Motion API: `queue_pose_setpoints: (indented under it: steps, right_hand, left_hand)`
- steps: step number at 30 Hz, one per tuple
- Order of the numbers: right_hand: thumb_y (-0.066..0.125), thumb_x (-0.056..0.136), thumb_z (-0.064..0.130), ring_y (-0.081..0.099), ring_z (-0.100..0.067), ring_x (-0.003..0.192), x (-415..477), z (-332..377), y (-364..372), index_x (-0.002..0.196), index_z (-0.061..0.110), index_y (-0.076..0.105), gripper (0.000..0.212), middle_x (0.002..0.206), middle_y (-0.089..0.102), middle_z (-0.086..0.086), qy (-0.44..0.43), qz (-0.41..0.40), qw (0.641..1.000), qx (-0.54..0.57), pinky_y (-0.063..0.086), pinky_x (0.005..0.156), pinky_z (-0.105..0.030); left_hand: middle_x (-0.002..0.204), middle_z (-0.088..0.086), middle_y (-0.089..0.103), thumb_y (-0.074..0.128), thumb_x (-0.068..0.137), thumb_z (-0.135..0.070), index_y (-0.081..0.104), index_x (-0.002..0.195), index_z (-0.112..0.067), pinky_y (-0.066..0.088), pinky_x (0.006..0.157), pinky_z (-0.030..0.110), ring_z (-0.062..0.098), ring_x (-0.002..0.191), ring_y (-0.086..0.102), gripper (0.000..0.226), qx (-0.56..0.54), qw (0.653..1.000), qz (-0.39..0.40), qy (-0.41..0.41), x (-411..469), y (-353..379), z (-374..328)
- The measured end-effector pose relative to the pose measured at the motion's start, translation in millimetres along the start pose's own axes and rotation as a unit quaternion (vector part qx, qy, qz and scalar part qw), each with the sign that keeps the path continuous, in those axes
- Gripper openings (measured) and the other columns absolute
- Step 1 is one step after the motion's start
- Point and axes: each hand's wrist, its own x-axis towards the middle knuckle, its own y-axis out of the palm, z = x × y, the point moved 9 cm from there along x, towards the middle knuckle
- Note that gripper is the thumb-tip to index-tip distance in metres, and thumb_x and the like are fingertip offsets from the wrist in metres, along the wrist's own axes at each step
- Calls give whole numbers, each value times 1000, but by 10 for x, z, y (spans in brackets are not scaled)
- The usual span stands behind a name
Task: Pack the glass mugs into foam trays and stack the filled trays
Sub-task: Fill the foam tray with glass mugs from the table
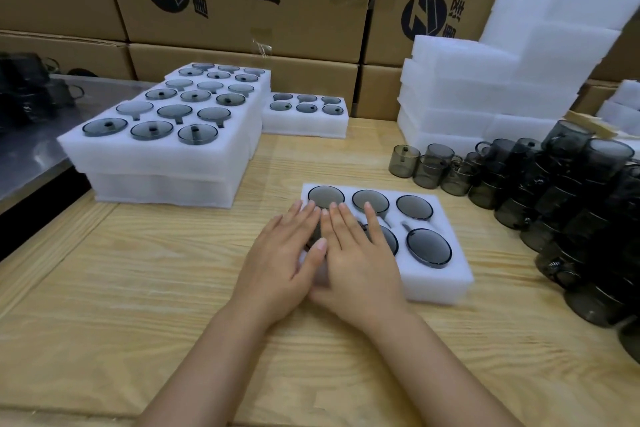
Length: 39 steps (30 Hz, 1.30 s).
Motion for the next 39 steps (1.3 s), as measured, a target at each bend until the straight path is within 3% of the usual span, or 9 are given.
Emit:
queue_pose_setpoints:
  steps: [5,11,16,20,23,25,28,35,39]
  right_hand:
    - [56,77,33,60,-27,114,-107,13,-61,115,-1,66,52,116,67,-14,27,-89,995,-34,42,102,-49]
    - [57,76,35,53,-24,124,-134,7,-75,123,5,62,57,125,62,-9,28,-61,995,-75,37,107,-49]
    - [47,82,47,33,-21,139,-337,-315,-318,137,8,49,67,146,42,-8,35,-162,977,135,8,114,-51]
    - [36,93,48,16,-23,144,-494,-1361,-232,146,17,33,61,155,24,-7,324,-124,911,222,6,117,-40]
    - [43,90,22,48,-33,114,-614,-1577,163,149,27,25,61,118,58,-11,411,15,852,324,39,96,-41]
    - [44,85,12,52,-30,93,-614,-1572,222,148,30,25,68,90,59,-4,410,5,834,368,42,75,-36]
    - [56,86,25,52,-27,101,-589,-1594,228,146,28,31,66,108,63,-5,401,-19,840,364,36,73,-32]
    - [60,79,21,63,-23,106,-415,-1470,357,120,27,60,41,120,66,-2,317,-84,592,736,48,88,-40]
    - [56,82,30,58,-19,118,-205,-1285,228,134,26,50,53,131,60,-1,199,-75,560,801,51,91,-38]
  left_hand:
    - [136,9,55,22,96,-32,56,131,-4,22,113,32,25,135,42,57,96,995,-29,27,-2,16,-194]
    - [148,0,41,6,92,-39,45,141,-13,7,118,28,14,143,26,68,116,993,-12,-11,-37,86,-163]
    - [155,-10,18,19,86,-55,21,145,-30,5,119,33,5,145,13,64,-67,985,-108,-114,-70,-36,133]
    - [160,-5,12,26,81,-76,14,152,-29,-18,112,30,-3,137,-16,86,-116,949,-35,-291,-167,169,531]
    - [155,-8,29,16,72,-65,49,134,-29,-18,114,32,12,147,-1,79,-117,949,58,-285,-130,376,533]
    - [147,-13,42,17,60,-66,55,127,-28,-10,117,34,19,146,11,86,-171,939,40,-295,-111,373,566]
    - [126,-16,57,32,58,-63,61,115,-38,12,118,42,26,140,22,69,-247,918,5,-312,-104,358,591]
    - [102,-9,73,59,72,-35,70,101,-28,51,69,13,4,95,67,32,-483,828,-85,-274,145,209,587]
    - [85,1,74,57,79,-14,74,75,-26,50,57,25,15,74,69,21,-537,771,-155,-304,215,133,745]
